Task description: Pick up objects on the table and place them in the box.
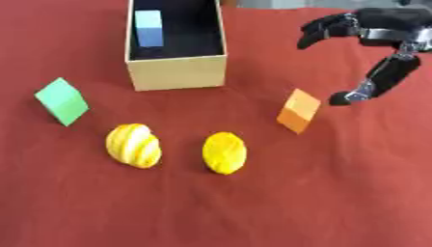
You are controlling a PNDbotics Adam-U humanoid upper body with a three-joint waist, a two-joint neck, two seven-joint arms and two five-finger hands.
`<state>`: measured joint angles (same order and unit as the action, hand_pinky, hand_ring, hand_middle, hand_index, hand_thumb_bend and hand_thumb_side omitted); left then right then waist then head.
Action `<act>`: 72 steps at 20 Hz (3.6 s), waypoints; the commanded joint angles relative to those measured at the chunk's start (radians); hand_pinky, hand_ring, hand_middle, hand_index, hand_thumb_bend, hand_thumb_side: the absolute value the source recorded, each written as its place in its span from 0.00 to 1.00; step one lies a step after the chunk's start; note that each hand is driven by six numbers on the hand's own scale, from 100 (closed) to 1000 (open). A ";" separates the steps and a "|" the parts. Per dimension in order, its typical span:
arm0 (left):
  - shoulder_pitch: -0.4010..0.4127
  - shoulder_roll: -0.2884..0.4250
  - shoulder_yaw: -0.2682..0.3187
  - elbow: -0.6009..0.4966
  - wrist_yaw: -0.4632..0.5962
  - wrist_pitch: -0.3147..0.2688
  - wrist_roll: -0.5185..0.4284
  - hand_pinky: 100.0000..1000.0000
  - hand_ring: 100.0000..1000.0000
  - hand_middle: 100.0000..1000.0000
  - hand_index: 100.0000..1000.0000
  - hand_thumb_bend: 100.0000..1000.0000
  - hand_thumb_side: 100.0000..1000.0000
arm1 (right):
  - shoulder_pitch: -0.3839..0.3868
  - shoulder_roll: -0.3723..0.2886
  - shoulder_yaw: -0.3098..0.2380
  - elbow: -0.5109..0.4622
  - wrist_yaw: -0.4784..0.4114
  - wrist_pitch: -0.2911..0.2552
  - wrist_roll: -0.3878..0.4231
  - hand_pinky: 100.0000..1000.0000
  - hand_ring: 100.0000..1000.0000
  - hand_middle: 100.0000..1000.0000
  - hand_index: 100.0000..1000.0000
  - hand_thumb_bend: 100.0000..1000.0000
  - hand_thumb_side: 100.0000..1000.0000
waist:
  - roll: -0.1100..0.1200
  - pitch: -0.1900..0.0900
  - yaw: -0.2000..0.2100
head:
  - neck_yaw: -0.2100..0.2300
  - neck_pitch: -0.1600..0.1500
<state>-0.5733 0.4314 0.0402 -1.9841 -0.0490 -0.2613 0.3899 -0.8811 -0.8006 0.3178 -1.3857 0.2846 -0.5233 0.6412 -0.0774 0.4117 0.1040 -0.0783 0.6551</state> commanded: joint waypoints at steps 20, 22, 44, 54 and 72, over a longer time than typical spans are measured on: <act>-0.026 0.009 -0.005 -0.016 0.011 0.002 -0.016 0.72 0.72 0.73 0.85 0.19 0.66 | 0.017 0.002 0.041 0.042 0.097 -0.304 0.199 0.92 1.00 0.87 0.89 0.52 0.05 | -0.001 -0.024 0.009 | 0.011 0.001; -0.026 0.009 -0.006 -0.016 0.011 0.002 -0.017 0.72 0.72 0.73 0.85 0.19 0.66 | 0.019 0.004 0.047 0.046 0.101 -0.311 0.204 0.93 1.00 0.87 0.89 0.52 0.05 | -0.001 -0.024 0.009 | 0.012 0.000; -0.029 0.006 -0.016 -0.016 0.019 0.006 -0.027 0.72 0.73 0.73 0.85 0.18 0.67 | 0.014 0.066 0.079 0.150 0.125 -0.316 0.252 0.91 1.00 0.72 0.79 0.20 0.07 | 0.000 -0.020 0.012 | 0.012 -0.002; -0.026 0.011 -0.016 -0.016 0.022 0.006 -0.028 0.72 0.73 0.73 0.85 0.18 0.67 | 0.024 0.020 0.061 0.064 0.048 -0.296 0.227 0.85 0.90 0.49 0.62 0.04 0.00 | -0.003 -0.025 0.006 | 0.018 0.001; -0.026 0.004 -0.017 -0.016 0.025 0.004 -0.028 0.72 0.73 0.73 0.85 0.19 0.66 | -0.212 0.131 -0.043 0.002 -0.030 -0.118 0.141 0.80 0.84 0.49 0.63 0.00 0.00 | -0.012 -0.038 0.014 | -0.013 -0.003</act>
<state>-0.5881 0.4273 0.0219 -1.9841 -0.0275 -0.2559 0.3638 -1.0694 -0.6726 0.2895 -1.3980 0.2424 -0.5140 0.6507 -0.0944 0.4025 0.1188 -0.0838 0.6629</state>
